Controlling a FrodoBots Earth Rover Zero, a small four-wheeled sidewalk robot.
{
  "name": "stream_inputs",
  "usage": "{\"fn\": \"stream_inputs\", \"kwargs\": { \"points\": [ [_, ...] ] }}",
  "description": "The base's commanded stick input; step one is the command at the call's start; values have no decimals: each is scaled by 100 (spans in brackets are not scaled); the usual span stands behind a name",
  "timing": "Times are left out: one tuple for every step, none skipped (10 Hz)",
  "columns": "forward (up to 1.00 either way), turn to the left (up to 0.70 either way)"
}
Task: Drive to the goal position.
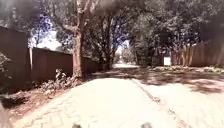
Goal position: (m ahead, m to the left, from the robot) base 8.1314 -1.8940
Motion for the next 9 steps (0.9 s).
{"fn": "stream_inputs", "kwargs": {
  "points": [
    [70,0],
    [70,0],
    [70,0],
    [70,0],
    [70,0],
    [70,0],
    [70,0],
    [70,0],
    [70,0]
  ]
}}
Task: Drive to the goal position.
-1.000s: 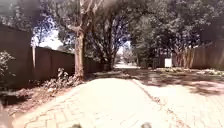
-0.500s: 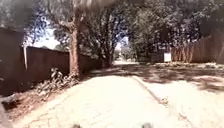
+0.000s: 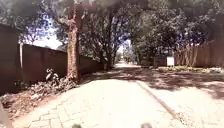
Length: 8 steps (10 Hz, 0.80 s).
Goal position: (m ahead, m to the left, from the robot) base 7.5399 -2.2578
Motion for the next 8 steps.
{"fn": "stream_inputs", "kwargs": {
  "points": [
    [70,-9],
    [70,-24],
    [70,-35],
    [70,-34],
    [70,0],
    [70,0],
    [70,0],
    [70,0]
  ]
}}
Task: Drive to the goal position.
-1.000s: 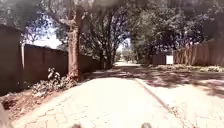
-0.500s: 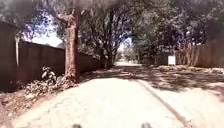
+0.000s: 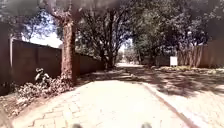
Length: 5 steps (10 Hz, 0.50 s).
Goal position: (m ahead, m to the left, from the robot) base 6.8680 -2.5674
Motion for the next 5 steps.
{"fn": "stream_inputs", "kwargs": {
  "points": [
    [70,0],
    [70,0],
    [70,0],
    [70,-35],
    [70,-35]
  ]
}}
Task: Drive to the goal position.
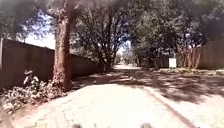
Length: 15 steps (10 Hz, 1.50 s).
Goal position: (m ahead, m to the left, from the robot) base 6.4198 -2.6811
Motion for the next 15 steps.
{"fn": "stream_inputs", "kwargs": {
  "points": [
    [70,-33],
    [70,-17],
    [70,0],
    [70,0],
    [70,0],
    [70,0],
    [70,0],
    [70,-10],
    [70,-25],
    [70,-35],
    [70,-35],
    [70,-30],
    [70,-14],
    [70,0],
    [70,0]
  ]
}}
